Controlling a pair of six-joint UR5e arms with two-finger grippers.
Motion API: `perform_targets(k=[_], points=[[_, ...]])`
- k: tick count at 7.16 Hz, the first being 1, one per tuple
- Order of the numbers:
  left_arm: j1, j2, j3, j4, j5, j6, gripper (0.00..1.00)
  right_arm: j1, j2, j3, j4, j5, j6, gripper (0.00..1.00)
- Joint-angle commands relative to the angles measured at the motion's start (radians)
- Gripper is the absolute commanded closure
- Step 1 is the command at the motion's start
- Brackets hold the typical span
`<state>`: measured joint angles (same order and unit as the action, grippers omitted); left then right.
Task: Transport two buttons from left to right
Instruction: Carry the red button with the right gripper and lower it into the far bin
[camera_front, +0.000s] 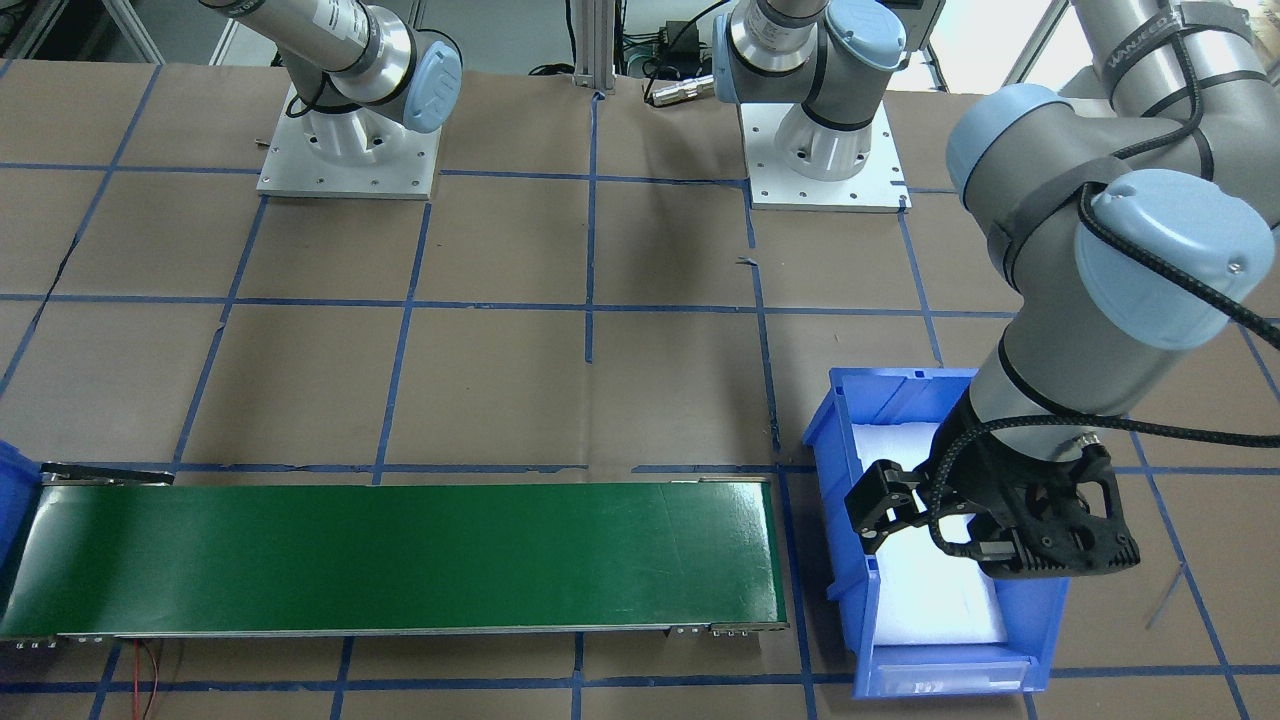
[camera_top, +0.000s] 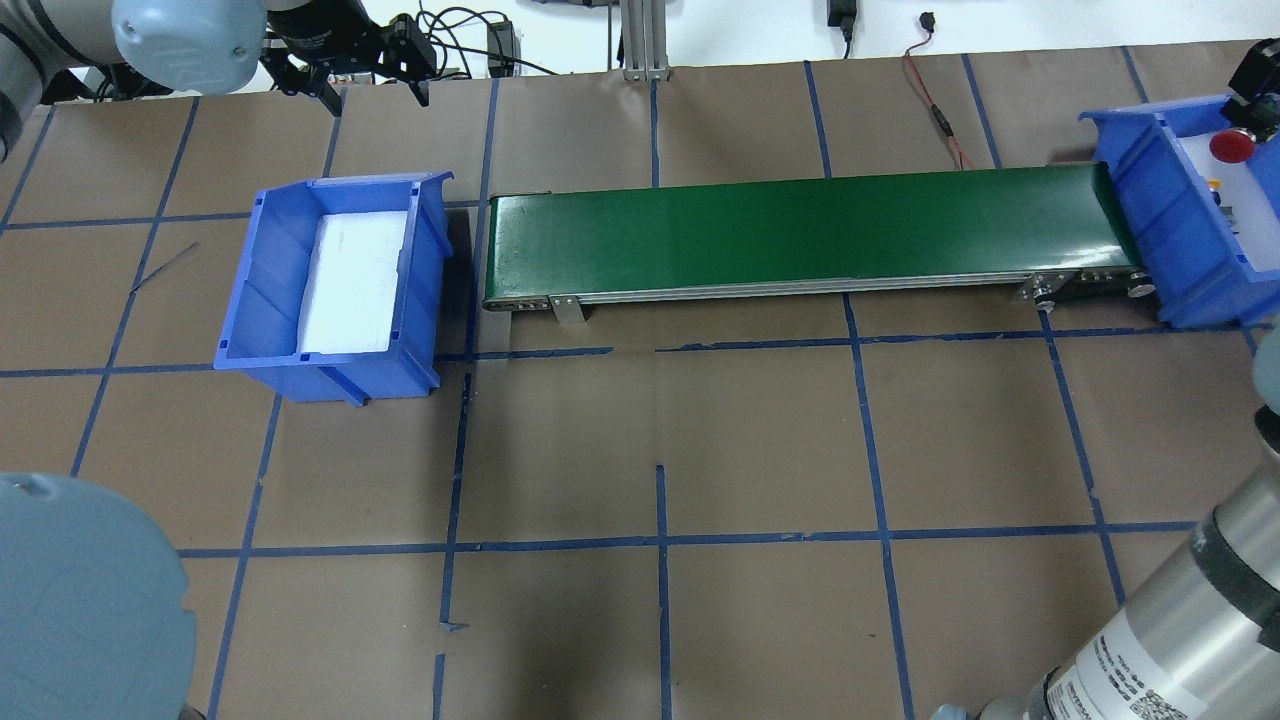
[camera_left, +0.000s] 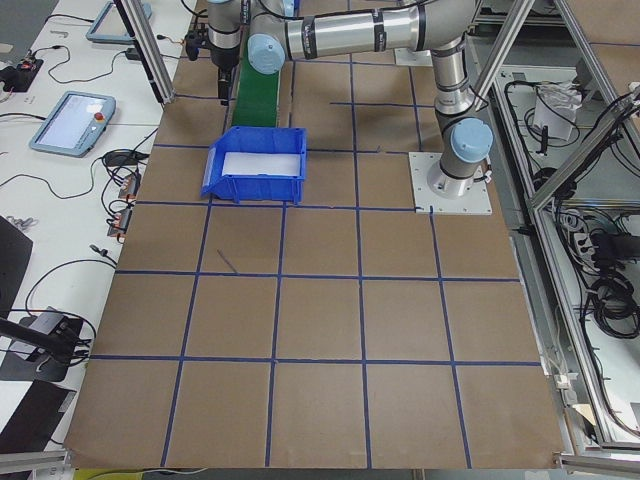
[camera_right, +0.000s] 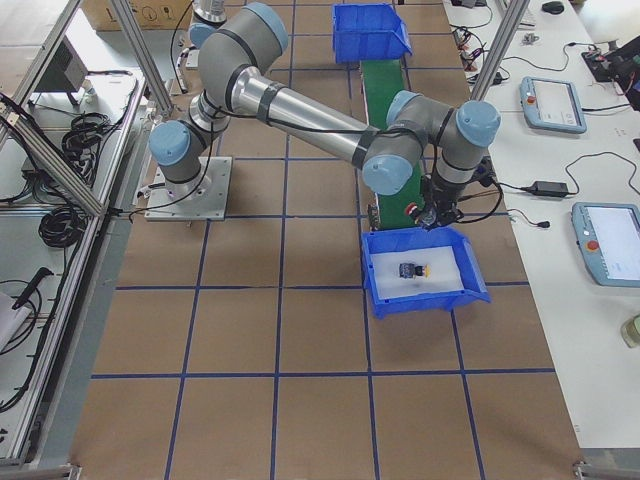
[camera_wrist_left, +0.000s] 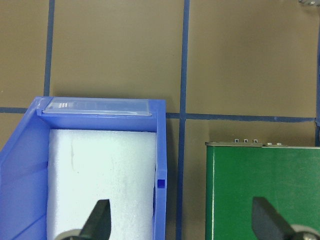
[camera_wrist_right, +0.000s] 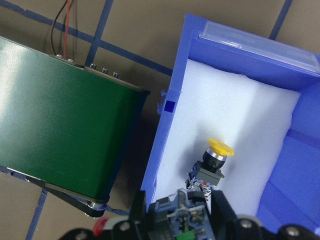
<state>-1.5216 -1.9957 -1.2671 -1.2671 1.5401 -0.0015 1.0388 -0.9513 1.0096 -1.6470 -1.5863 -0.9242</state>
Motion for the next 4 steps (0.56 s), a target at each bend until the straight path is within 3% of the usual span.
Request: perform_targets(k=[1, 4], points=[[0.0, 0.002, -0.001, 0.0, 0.0, 0.0, 0.0, -0.063, 0.07, -0.041, -0.014, 0.0, -0.002, 0.91], [0.001, 0.003, -0.002, -0.002, 0.0, 0.003, 0.0, -0.092, 0.209, -0.178, -0.016, 0.008, -0.001, 0.9]])
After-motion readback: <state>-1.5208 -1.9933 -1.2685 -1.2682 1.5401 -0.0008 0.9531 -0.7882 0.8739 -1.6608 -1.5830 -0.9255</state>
